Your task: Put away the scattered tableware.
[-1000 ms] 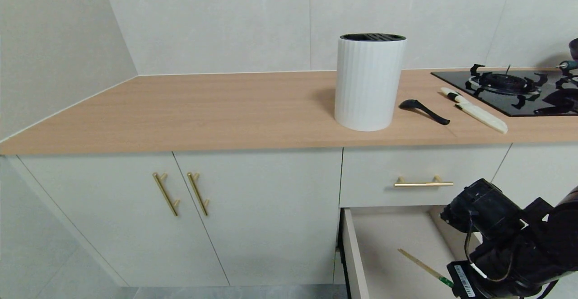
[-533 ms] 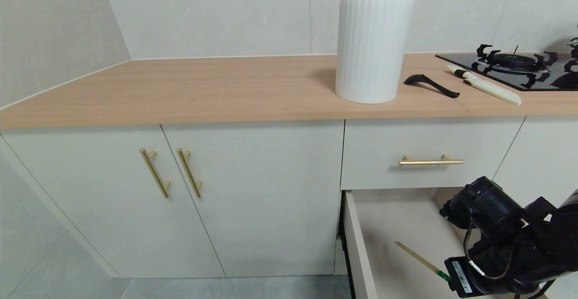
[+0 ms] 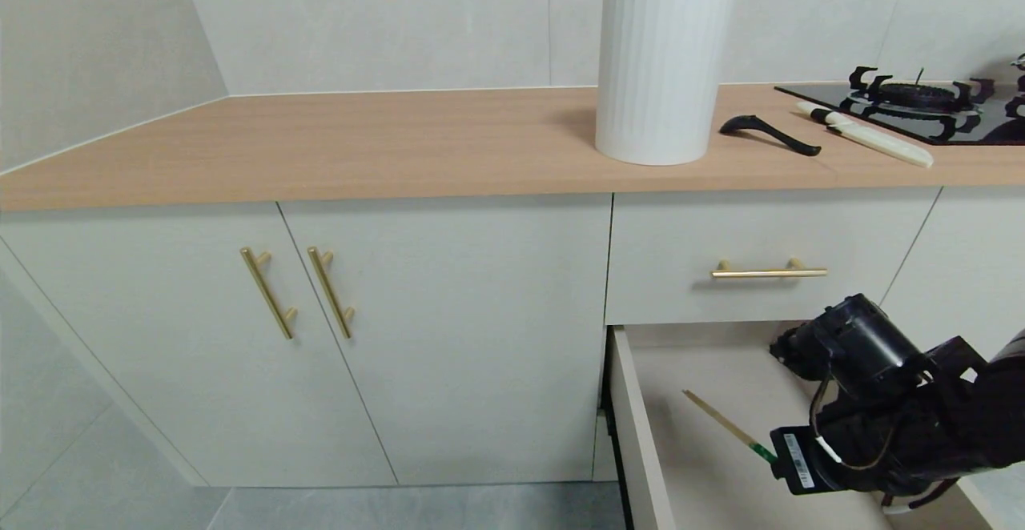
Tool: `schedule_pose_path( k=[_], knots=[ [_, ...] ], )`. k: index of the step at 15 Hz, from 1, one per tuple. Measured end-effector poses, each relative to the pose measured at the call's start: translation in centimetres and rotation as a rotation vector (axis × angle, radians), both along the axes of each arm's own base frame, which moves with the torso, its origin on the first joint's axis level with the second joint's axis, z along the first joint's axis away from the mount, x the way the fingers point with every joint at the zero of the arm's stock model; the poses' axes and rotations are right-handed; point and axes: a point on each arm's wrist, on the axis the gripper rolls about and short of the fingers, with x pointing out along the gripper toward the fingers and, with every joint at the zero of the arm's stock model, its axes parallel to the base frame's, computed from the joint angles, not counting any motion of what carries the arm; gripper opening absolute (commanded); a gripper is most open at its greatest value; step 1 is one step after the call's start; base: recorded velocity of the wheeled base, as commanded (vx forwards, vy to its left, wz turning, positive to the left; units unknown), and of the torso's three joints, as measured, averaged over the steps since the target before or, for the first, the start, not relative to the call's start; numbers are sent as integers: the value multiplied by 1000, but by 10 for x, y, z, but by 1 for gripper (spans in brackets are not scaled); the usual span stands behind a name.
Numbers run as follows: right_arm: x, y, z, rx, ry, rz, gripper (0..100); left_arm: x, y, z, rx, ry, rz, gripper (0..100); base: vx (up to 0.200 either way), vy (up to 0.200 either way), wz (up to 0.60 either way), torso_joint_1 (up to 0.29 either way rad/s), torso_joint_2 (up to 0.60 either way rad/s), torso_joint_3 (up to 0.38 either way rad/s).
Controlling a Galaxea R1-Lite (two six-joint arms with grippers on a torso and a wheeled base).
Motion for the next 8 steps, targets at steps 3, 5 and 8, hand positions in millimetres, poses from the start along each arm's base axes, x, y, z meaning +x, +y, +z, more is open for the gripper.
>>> schedule_pose_path(
  k=[3, 5, 8],
  knots=[
    [26, 11, -1, 9, -44, 0, 0, 0, 0, 0, 0, 0, 0, 100, 0, 0, 0, 0, 0, 0],
    [44, 18, -15, -15, -24, -10, 0, 0, 0, 0, 0, 0, 0, 100, 0, 0, 0, 0, 0, 0],
    [66, 26, -50, -102, 3, -47, 0, 0, 0, 0, 0, 0, 0, 100, 0, 0, 0, 0, 0, 0]
  ],
)
